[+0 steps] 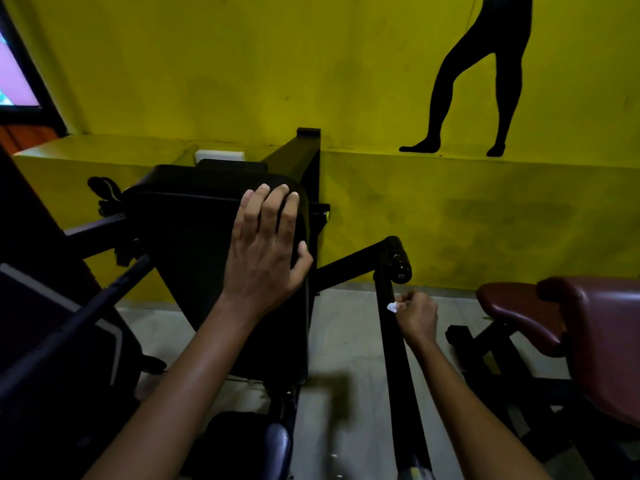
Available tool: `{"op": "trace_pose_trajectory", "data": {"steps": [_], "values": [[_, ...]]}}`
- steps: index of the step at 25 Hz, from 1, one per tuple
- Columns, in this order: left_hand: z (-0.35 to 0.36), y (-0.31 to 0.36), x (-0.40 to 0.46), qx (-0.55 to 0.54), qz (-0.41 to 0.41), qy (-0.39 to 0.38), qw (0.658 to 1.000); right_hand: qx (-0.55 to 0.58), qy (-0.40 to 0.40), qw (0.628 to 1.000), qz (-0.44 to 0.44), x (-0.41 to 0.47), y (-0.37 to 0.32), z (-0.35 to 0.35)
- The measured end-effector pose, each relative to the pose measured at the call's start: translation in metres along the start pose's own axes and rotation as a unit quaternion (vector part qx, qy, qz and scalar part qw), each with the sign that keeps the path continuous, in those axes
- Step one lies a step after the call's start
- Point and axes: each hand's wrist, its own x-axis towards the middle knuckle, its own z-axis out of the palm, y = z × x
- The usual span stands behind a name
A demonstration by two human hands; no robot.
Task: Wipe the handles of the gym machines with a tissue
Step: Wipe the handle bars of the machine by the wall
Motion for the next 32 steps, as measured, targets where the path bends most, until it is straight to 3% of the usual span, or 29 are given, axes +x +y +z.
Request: {"op": "trace_pose_trajectory", "data": {"steps": [12,19,28,32], "values": [[0.012,-0.003,0.001,-0.004,0.003,0.043,0.999,-0.018,0.029,0.999,-0.005,0.066,-0.007,0.033],[0.017,-0.005,0.003,-0.012,-0.001,0.064,0.998,0.051,0.112,0.992,0.012,0.075,0.001,0.044],[0.017,-0.004,0.003,-0.008,-0.004,0.067,0.998,0.127,0.027,0.986,0.106,0.079,0.013,0.044],[0.016,-0.005,0.003,-0.005,-0.001,0.066,0.998,0.258,-0.026,0.946,0.197,0.075,0.023,0.049]]}}
